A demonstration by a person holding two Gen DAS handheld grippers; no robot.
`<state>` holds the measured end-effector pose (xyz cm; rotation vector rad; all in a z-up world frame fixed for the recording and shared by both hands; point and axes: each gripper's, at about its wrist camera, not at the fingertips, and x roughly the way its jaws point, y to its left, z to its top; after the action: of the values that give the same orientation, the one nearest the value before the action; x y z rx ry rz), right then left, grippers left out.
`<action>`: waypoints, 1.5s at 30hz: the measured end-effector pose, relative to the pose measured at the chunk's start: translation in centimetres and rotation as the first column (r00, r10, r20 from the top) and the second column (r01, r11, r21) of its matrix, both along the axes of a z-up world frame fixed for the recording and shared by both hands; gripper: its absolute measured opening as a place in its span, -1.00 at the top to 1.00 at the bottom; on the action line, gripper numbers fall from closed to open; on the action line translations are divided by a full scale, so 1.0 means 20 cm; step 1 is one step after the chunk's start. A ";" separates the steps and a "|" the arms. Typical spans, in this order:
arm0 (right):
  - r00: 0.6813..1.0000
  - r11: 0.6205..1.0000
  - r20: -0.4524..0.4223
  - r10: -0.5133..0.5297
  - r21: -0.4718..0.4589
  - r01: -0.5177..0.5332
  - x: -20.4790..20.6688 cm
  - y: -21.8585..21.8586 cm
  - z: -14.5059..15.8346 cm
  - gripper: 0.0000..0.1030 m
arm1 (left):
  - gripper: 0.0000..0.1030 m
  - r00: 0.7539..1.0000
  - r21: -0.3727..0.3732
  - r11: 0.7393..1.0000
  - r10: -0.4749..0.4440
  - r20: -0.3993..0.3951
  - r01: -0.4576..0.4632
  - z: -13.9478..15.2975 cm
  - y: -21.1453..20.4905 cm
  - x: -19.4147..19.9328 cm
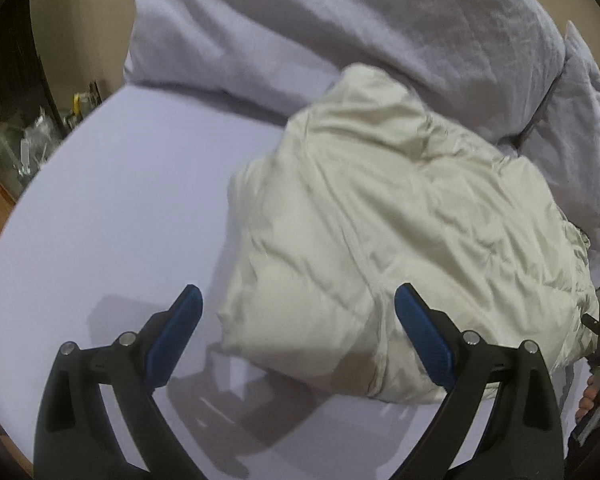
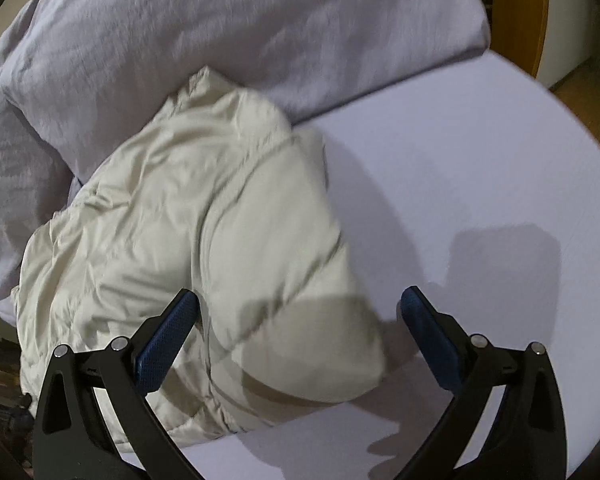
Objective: Fold large clothes
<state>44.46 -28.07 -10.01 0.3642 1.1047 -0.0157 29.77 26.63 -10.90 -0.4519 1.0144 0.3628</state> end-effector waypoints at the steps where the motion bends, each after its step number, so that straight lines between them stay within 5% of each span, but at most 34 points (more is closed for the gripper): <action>1: 1.000 1.000 0.003 0.001 0.010 -0.001 -0.01 0.00 -0.01 -0.81 | -0.85 1.000 -0.019 1.000 0.009 -0.008 -0.009 -0.02 0.00 0.00; 6: 0.999 1.000 0.037 -0.003 0.006 0.003 -0.05 0.07 0.02 -0.30 | -0.60 0.996 -0.114 0.990 0.090 0.011 -0.088 -0.10 0.02 0.04; 11: 0.997 1.000 0.078 0.019 -0.016 -0.018 -0.10 0.12 0.09 0.18 | 0.03 0.981 -0.155 0.975 0.173 0.087 -0.158 -0.07 0.03 0.01; 16: 0.994 0.999 0.101 0.052 0.003 -0.052 -0.20 0.15 0.14 0.32 | 0.37 0.974 -0.143 0.977 0.180 0.137 -0.161 0.00 0.02 -0.07; 27: 0.985 0.985 0.089 0.147 0.074 -0.154 -0.70 0.15 0.16 0.34 | 0.38 0.974 -0.106 0.981 0.177 0.144 -0.163 0.08 0.06 -0.63; 35: 0.972 0.976 0.092 0.216 0.020 -0.219 -0.95 0.18 0.16 0.27 | 0.33 0.973 -0.095 0.978 0.196 0.122 -0.185 0.07 0.08 -0.95; 41: 0.977 0.975 0.134 0.165 -0.174 -0.141 -0.97 0.17 0.31 -0.35 | -0.03 0.963 -0.109 0.964 0.252 0.093 -0.241 0.03 0.10 -1.00; 45: 0.963 0.960 0.165 0.212 -0.221 -0.174 -0.93 0.22 0.40 -0.38 | -0.39 0.956 -0.134 0.956 0.276 0.098 -0.262 0.02 0.12 -1.01</action>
<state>25.85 -23.76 -2.05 0.0692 0.9378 0.0770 9.60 28.96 -10.53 -0.7164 0.8648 0.5159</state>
